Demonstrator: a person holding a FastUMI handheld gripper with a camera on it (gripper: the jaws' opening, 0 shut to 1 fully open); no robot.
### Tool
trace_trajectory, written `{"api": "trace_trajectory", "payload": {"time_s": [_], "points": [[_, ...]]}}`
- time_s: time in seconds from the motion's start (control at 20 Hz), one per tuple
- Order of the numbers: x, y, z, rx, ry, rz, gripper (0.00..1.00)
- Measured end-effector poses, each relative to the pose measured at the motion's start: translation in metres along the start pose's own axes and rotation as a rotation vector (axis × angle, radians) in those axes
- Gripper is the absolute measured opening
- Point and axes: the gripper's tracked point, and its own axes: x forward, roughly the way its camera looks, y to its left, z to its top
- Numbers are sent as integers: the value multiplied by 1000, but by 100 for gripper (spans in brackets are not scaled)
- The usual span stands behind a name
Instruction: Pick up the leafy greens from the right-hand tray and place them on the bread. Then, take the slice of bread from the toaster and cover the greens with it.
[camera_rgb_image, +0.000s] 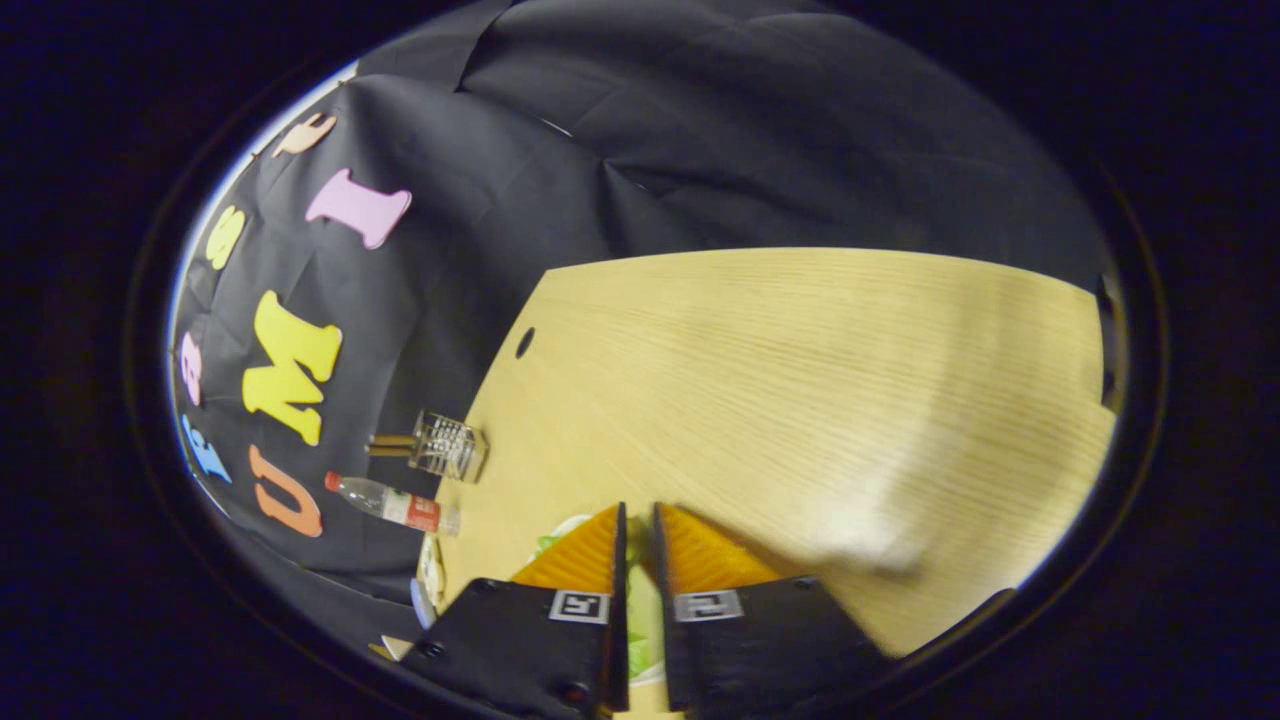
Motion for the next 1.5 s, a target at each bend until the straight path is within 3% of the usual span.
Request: {"api": "trace_trajectory", "payload": {"time_s": [0.05, 0.35, 0.75, 1.1, 1.5], "points": [[-7, 1, 3, -9, 0, 1, 0], [-30, 33, 10, -15, -40, 100, 0], [-81, 115, -19, -78, -45, 242, 0], [-95, 186, -91, -135, 47, 352, 0], [-72, 255, -204, -168, 235, 461, 0]]}}
